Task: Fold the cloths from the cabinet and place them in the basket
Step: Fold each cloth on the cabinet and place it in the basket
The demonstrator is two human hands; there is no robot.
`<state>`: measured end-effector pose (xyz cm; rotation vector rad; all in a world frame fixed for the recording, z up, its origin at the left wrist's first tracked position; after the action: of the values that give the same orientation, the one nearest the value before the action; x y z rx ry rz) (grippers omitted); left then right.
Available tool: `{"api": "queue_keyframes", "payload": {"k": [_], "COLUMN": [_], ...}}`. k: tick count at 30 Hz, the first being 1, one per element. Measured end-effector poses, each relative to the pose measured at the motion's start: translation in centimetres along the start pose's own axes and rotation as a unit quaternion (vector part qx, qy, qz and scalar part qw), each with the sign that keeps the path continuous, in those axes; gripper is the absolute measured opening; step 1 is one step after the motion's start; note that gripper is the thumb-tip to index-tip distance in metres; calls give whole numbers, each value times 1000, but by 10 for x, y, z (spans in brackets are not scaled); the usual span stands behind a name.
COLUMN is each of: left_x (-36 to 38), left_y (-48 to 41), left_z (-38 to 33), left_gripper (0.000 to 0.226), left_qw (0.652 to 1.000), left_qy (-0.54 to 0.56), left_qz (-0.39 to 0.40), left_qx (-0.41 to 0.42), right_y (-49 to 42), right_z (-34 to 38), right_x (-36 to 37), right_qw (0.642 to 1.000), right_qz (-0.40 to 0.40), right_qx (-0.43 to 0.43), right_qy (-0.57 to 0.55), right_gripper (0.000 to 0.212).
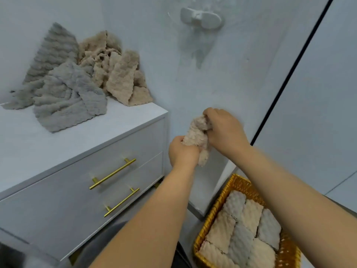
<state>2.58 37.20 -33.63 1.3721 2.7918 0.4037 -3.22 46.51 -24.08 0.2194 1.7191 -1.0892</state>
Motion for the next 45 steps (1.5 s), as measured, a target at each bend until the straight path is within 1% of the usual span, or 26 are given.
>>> {"api": "queue_keyframes", "payload": {"k": [4,6,9,12,13,15,16,18,19,20,21,23,25,26,27,28,29,31,34,37,38,39,41,42,43,45], "left_x": [47,73,94,104,105,103,101,101,102,105,109,117,121,121,121,121,119,117,113,113,113,114,115,115,116,116], "left_y": [52,74,88,91,87,74,68,55,50,47,46,46,47,47,47,44,42,38,37,36,37,40,49,53,55,56], "left_z": [61,87,121,144,149,152,153,158,164,166,171,185,198,203,208,208,215,223,240,254,261,267,279,283,287,292], "left_gripper": [9,14,31,19,9,24,31,27,21,14,9,12,21,25,26,26,26,23,13,21,20,16,15,16,17,14], "left_qw": [994,993,987,975,974,977,978,975,970,963,950,921,901,896,893,890,887,880,863,854,848,839,817,806,795,776], "left_qy": [79,63,17,-36,-48,-57,-66,-111,-141,-174,-211,-274,-304,-309,-314,-322,-331,-349,-376,-379,-381,-383,-386,-391,-402,-431], "left_qz": [-18,16,70,122,131,126,125,140,159,181,212,268,301,309,313,314,314,316,330,340,347,358,378,386,394,407], "left_qx": [-69,-103,-147,-179,-176,-160,-151,-131,-121,-103,-85,-63,-66,-74,-76,-71,-72,-67,-75,-103,-124,-147,-201,-221,-227,-217], "right_y": [48,75,108,135,146,170,186,219,236,250,258,266,267,268,272,271,277,287,313,333,338,342,354,361,369,388], "right_z": [-13,-35,-81,-129,-145,-174,-186,-195,-196,-195,-193,-189,-179,-174,-170,-167,-162,-151,-138,-141,-141,-141,-146,-147,-148,-148], "right_x": [-2,7,30,52,60,77,89,110,118,124,128,137,145,150,156,160,166,175,189,203,205,206,210,214,217,226], "right_qw": [993,992,996,980,961,899,855,754,712,691,692,721,724,721,724,731,732,719,689,678,678,681,692,696,697,686], "right_qz": [2,31,84,144,175,234,277,392,451,502,541,568,567,566,561,551,547,551,564,553,552,553,571,583,596,621], "right_qx": [-117,-124,-33,129,195,316,355,379,373,352,323,273,256,256,256,256,259,259,272,303,309,311,308,300,290,293], "right_qy": [-4,-13,-23,-53,-86,-191,-257,-368,-388,-382,-353,-289,-299,-308,-311,-310,-313,-335,-366,-377,-374,-365,-317,-294,-272,-243], "right_gripper": [23,23,29,30,31,39,43,45,43,42,41,48,64,64,52,28,22,41,41,70,70,59,23,12,6,15]}}
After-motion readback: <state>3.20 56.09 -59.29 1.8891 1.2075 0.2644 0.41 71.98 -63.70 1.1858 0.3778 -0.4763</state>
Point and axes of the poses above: each hand's wrist, its own y-axis away from the middle knuckle, its own x-axis out of the palm, z = x × y, the point moved 7 cm from there along -y, towards the middle knuckle, and after that the axes turned 6 degrees about y, right-handed, at the moved point
